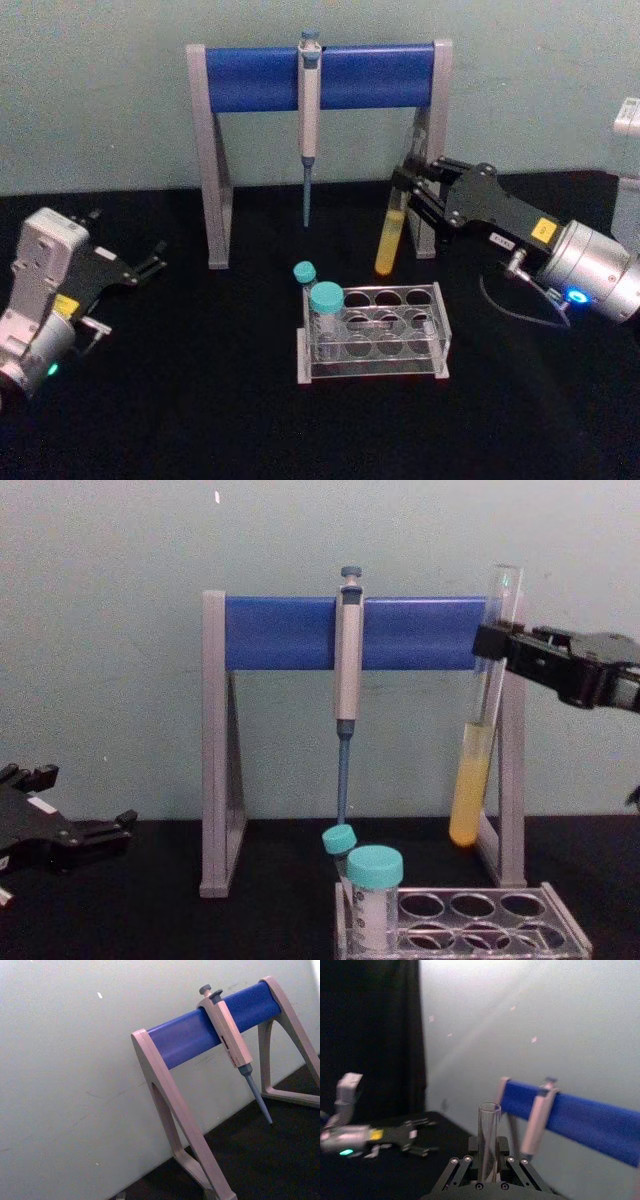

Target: Pick up the test tube from the test tube rack, shake it, then place it back into the test tube rack.

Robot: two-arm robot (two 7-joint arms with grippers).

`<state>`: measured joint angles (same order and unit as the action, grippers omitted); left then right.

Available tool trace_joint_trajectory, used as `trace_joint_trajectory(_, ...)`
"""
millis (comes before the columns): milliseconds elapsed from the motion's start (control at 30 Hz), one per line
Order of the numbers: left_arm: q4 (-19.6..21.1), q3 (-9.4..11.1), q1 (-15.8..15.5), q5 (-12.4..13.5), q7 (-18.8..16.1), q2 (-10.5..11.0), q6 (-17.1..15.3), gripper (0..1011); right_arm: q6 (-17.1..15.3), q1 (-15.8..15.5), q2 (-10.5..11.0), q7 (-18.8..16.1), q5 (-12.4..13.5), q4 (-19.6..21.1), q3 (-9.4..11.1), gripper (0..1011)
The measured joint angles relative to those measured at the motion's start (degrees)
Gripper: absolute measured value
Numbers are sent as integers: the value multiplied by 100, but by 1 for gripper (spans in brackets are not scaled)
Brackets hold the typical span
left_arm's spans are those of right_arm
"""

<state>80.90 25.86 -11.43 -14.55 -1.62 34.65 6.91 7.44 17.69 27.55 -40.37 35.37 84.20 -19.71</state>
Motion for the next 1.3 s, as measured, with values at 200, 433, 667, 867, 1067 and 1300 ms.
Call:
trace_joint_trajectory(200,0,0,0,0,0,0,0,1001,-398,102,379,-510,281,31,-137,229)
trace_joint_trajectory(433,0,0,0,0,0,0,0,1001,-433,61,929,-325,-79,366,-190,229)
trace_joint_trajectory(667,0,0,0,0,0,0,0,1001,-210,-46,1157,619,-1178,712,-241,229)
trace_joint_trajectory(867,0,0,0,0,0,0,0,1002,-42,-102,930,1222,-1688,740,-184,229)
trace_joint_trajectory(1067,0,0,0,0,0,-1,0,1001,214,-95,383,1561,-1617,487,5,228)
trace_joint_trajectory(1300,0,0,0,0,0,0,0,1001,280,-11,-35,1215,-948,190,154,228)
